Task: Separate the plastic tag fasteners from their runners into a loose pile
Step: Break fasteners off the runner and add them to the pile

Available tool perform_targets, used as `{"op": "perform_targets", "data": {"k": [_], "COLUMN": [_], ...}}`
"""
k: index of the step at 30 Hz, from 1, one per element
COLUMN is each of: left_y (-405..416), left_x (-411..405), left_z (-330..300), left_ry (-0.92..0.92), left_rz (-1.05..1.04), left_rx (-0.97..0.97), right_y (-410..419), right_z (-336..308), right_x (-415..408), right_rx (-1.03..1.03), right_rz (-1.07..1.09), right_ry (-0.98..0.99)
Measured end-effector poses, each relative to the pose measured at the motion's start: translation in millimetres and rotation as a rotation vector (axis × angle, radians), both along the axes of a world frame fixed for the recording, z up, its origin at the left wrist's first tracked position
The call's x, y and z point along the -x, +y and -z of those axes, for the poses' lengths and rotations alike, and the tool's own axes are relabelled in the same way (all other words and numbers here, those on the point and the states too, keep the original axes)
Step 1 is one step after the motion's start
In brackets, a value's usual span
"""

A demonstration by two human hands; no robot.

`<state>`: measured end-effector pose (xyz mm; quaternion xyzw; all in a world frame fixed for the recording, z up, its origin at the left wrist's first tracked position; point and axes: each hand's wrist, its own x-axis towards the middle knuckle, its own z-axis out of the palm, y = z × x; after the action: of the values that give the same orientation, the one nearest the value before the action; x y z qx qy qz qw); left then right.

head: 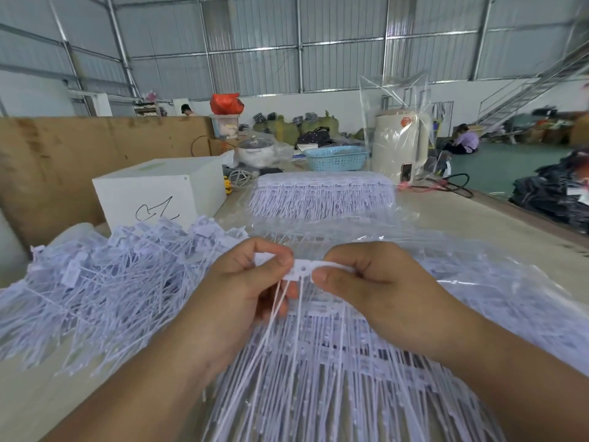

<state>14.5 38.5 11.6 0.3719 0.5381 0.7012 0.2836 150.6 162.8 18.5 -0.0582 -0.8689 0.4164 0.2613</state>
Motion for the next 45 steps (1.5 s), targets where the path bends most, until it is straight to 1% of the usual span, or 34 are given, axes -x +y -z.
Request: {"op": "perform_targets", "data": {"k": [3,5,7,12,14,16,18,19,21,23,25,27,29,32,35,37,40,45], "left_y": [6,8,10,10,11,11,2,-5,-16,-17,-8,0,2,-2,-2,0,1,0], "left_x": [-13,-19,-23,-18,-18,-13,12,29,54,52,28,4,-7,-11,-12,-12,-10,-3], "left_z": [-5,-7,-8,-3,-2,-4,-4,-6,-11,-12,-10,-5,-2,-2,-1,2,4,4], "left_ry": [-0.203,-0.274,-0.307,-0.334,-0.353,-0.395,-0.453,-0.447,-0.379,-0.297,-0.111,0.095,0.214,0.205,0.153,0.149,0.131,0.059], "left_rz": [-0.045,-0.054,-0.060,-0.114,-0.085,-0.084,-0.135,-0.185,-0.266,-0.256,-0.218,-0.125,-0.065,-0.033,0.004,0.015,0.046,-0.029], "left_rx": [-0.110,-0.162,-0.195,-0.210,-0.205,-0.192,-0.169,-0.155,-0.121,-0.141,-0.127,-0.106,-0.085,-0.065,-0.067,-0.056,-0.026,-0.031], "right_y": [-12,-19,-25,-31,-33,-34,-34,-33,-30,-29,-29,-30,-28,-25,-24,-23,-17,-6], "right_z": [0,2,4,8,9,8,6,4,2,2,5,8,11,14,16,16,17,16], "right_x": [7,12,16,20,22,21,16,12,5,2,4,5,4,3,4,4,4,1], "right_rx": [-0.045,-0.053,-0.099,-0.265,-0.323,-0.371,-0.379,-0.366,-0.307,-0.264,-0.257,-0.249,-0.258,-0.273,-0.255,-0.210,-0.140,-0.176], "right_rz": [0.135,0.205,0.261,0.358,0.367,0.372,0.379,0.379,0.350,0.284,0.207,0.163,0.139,0.136,0.164,0.121,0.001,-0.015], "right_ry": [0.163,0.272,0.337,0.407,0.403,0.389,0.408,0.425,0.432,0.383,0.268,0.172,0.133,0.051,-0.002,-0.002,-0.001,-0.019]}}
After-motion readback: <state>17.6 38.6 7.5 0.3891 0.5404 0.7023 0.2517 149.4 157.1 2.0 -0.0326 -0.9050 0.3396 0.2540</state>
